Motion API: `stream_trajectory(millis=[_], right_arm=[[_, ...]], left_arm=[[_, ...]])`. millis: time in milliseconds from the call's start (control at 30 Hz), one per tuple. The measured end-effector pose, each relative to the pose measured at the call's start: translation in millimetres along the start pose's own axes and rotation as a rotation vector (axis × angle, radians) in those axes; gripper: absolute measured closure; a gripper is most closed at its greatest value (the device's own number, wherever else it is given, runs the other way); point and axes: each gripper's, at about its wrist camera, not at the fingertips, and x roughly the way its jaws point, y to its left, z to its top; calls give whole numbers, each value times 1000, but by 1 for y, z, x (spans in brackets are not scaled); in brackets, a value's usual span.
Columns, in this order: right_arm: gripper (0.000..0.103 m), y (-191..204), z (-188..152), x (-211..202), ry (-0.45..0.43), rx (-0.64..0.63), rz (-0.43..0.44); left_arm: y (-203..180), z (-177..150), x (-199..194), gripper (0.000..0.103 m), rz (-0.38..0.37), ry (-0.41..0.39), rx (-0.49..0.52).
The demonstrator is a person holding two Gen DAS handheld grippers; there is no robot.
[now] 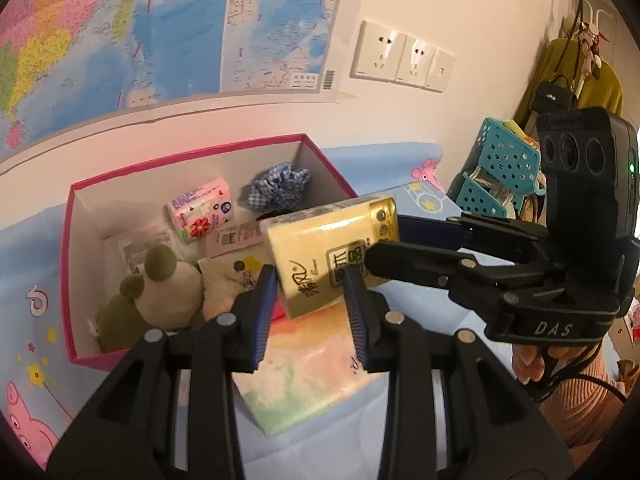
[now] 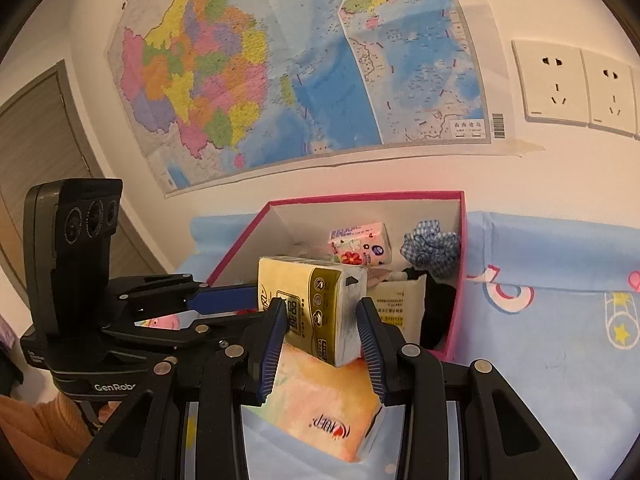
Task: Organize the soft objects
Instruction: 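Lower the yellow pack into the box and open both grippers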
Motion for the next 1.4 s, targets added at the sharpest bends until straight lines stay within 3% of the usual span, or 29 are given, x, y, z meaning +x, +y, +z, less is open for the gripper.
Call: stream_trajectory(millis=[1400], right_arm=[[65, -30, 23, 49, 39, 75, -18]], left_arm=[[31, 30, 40, 67, 41, 53, -74]])
